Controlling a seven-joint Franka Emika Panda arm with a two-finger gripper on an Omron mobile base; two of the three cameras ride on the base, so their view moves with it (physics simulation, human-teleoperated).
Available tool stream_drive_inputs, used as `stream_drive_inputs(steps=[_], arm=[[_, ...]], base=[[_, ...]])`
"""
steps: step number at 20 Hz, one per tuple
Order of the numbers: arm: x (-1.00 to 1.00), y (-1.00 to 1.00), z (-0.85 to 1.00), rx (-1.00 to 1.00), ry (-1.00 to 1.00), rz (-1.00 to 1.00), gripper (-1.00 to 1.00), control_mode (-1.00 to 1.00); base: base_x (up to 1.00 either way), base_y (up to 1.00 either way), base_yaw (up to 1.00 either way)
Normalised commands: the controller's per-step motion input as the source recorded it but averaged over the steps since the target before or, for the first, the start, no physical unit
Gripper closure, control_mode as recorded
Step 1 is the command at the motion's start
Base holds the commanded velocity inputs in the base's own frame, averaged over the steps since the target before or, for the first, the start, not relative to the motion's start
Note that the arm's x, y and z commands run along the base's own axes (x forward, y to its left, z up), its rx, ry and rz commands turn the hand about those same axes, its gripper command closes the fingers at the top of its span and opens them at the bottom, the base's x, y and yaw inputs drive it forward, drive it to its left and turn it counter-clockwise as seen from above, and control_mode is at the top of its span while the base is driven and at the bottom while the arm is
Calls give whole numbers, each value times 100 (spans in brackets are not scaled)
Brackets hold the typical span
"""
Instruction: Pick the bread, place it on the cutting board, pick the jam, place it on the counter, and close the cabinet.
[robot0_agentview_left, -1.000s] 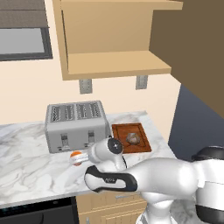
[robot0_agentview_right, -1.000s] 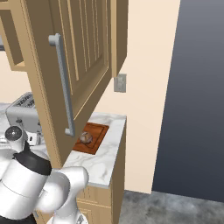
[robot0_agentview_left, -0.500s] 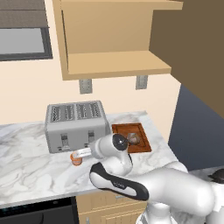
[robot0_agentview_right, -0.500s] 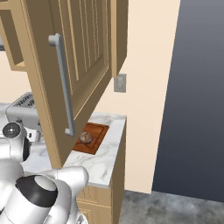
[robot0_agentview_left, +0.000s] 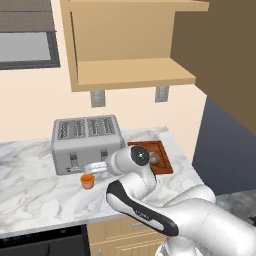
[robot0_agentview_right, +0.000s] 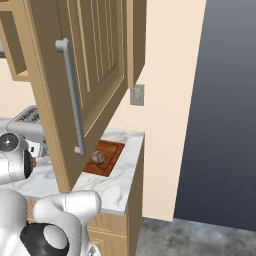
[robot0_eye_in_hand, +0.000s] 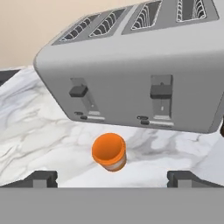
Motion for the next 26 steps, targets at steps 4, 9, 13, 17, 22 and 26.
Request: stream_drive_inputs(steps=[4,9,13,17,22,26], arm=[[-23,-24,23,0,-3,-5,-100,-100],[-30,-28,30,1,-11,-4,-100,-100],[-32,-28,37,3,-7,-4,-100,-100],[-28,-25,30,4,-6,-5,-100,-100],[-31,-18,34,1,-6,-3,-100,-100],[-31,-12,32,0,-7,-2,-100,-100]], base=[[0,0,0],[0,0,0],[0,0,0],[0,0,0],[0,0,0],[0,0,0]])
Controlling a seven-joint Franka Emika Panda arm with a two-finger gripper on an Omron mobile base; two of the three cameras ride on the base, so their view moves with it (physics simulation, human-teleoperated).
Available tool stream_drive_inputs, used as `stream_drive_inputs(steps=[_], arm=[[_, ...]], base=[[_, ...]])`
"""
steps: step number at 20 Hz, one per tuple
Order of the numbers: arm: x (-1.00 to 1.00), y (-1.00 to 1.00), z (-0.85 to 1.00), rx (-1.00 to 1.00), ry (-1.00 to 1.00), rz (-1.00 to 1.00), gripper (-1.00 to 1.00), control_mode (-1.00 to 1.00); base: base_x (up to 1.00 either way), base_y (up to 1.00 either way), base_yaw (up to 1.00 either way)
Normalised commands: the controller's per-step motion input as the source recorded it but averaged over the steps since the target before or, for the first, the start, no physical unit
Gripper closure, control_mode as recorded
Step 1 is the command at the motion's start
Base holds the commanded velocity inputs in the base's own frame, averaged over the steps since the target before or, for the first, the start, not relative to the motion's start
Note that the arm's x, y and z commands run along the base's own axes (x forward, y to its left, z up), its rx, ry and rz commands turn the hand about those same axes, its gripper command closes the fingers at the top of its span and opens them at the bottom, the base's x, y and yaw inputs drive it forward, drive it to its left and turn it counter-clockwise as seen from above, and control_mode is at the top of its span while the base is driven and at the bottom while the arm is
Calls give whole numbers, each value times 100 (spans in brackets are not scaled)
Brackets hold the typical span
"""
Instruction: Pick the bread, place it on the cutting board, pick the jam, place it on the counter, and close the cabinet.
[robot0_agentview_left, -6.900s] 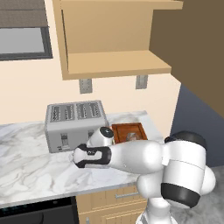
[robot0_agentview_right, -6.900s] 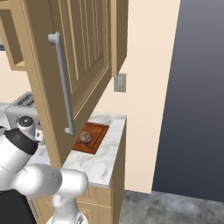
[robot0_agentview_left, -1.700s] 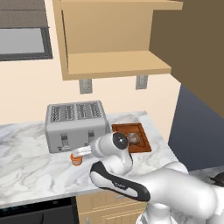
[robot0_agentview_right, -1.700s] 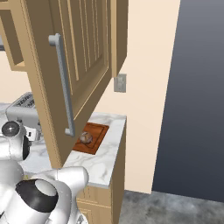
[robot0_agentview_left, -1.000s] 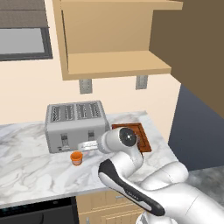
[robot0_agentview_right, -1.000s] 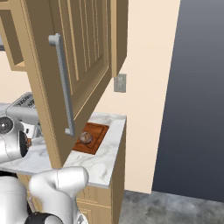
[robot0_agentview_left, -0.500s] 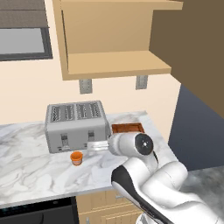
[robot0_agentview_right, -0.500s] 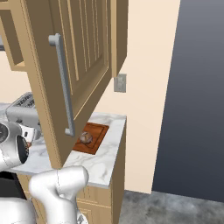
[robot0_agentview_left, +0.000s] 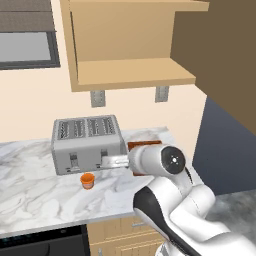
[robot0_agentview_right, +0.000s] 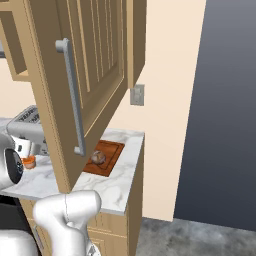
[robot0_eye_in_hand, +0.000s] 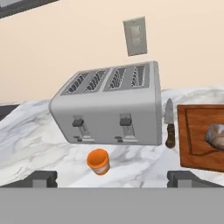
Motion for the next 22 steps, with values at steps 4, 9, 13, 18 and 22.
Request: stream_drive_inputs(steps=[4,9,13,18,22], arm=[[-29,-14,32,0,-7,-3,-100,-100],[-24,-23,27,0,-10,-1,-100,-100],[-20,-36,21,0,-12,0,-100,-100],[-14,-40,16,0,-12,0,-100,-100],[-17,-39,12,0,-11,0,-100,-100]], base=[[0,0,0],[0,0,0],[0,0,0],[0,0,0],[0,0,0]])
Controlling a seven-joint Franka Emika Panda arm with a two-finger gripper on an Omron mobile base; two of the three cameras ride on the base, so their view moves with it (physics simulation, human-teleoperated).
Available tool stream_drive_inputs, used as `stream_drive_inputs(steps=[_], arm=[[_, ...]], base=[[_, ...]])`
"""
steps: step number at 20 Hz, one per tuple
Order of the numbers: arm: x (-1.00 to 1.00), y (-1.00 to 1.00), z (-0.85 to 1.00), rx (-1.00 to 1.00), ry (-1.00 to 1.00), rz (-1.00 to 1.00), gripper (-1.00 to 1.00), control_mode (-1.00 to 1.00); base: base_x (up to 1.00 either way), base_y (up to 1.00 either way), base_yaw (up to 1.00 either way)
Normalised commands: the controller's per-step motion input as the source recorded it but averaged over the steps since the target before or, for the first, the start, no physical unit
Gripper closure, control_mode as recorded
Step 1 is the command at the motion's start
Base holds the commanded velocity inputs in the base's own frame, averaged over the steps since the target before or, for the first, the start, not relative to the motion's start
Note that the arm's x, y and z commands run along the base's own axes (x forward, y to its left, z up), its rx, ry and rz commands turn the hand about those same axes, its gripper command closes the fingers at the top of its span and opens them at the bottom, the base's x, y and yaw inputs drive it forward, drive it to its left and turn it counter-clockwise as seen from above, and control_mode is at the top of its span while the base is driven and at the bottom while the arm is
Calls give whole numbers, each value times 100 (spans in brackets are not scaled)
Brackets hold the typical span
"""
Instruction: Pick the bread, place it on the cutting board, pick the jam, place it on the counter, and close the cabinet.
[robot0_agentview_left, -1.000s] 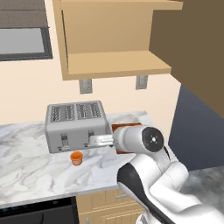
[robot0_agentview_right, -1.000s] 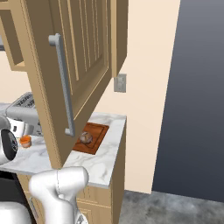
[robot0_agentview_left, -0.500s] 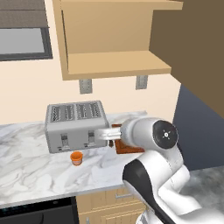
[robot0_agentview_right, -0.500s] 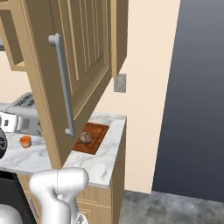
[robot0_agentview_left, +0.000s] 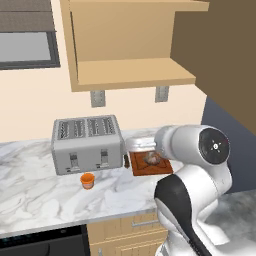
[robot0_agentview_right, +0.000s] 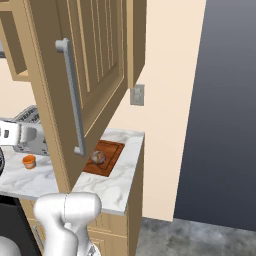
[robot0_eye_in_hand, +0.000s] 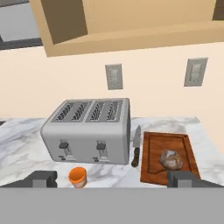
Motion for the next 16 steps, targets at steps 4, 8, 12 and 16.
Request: stream_drive_inputs(steps=[4,8,12,16], arm=[[-14,-33,4,0,-10,0,-100,-100],[-27,-42,10,0,-12,1,-100,-100],[-43,-52,5,0,-13,6,-100,-100],[-45,-51,0,0,-13,7,-100,-100]], base=[[0,0,0],[0,0,0],[0,0,0],[0,0,0]])
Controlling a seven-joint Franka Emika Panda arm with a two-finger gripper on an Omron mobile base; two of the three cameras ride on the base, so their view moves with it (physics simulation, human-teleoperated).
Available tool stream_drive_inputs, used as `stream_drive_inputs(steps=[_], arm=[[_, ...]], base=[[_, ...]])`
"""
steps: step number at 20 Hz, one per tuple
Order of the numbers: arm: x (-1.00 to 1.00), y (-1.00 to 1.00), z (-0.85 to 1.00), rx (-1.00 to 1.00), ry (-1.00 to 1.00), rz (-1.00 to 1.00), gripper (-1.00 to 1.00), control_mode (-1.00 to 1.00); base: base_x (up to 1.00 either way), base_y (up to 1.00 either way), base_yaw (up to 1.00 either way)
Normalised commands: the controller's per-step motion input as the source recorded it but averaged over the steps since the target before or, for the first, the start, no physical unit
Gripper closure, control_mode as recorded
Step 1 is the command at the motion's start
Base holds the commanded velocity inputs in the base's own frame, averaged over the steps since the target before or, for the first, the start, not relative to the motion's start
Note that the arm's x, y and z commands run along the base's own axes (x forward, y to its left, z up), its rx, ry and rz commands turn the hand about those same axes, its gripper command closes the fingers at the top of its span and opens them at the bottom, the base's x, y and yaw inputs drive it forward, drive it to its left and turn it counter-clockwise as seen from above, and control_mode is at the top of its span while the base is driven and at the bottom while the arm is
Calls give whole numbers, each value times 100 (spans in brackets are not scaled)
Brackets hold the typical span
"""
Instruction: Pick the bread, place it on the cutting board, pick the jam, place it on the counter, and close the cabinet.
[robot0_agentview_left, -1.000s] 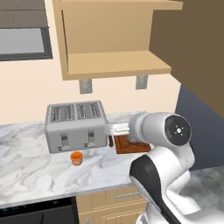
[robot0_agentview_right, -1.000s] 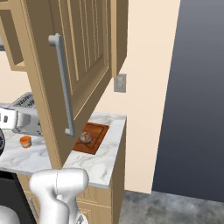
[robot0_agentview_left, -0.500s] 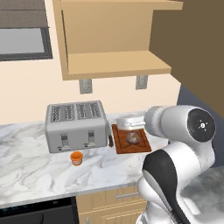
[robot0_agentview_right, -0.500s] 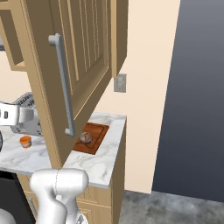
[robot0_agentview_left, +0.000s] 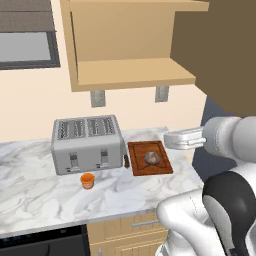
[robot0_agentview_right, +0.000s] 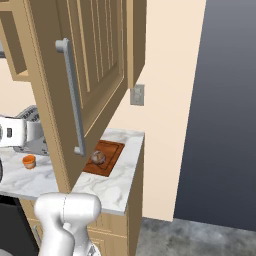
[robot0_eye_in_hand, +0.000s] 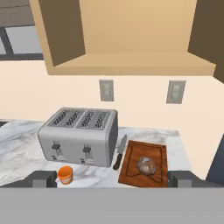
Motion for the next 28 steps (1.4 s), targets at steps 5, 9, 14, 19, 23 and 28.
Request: stream_drive_inputs(steps=[5,9,14,19,23,28], arm=[[-40,-46,0,0,-12,5,-100,-100],[-37,-45,0,0,-13,4,-100,-100],[-27,-40,0,0,-12,2,-100,-100],[-3,-27,0,0,-8,0,-100,-100],[0,-23,-2,1,-10,0,-100,-100],[0,-23,-5,2,-9,0,-100,-100]], base=[[0,0,0],[0,0,0],[0,0,0],[0,0,0],[0,0,0],[0,0,0]])
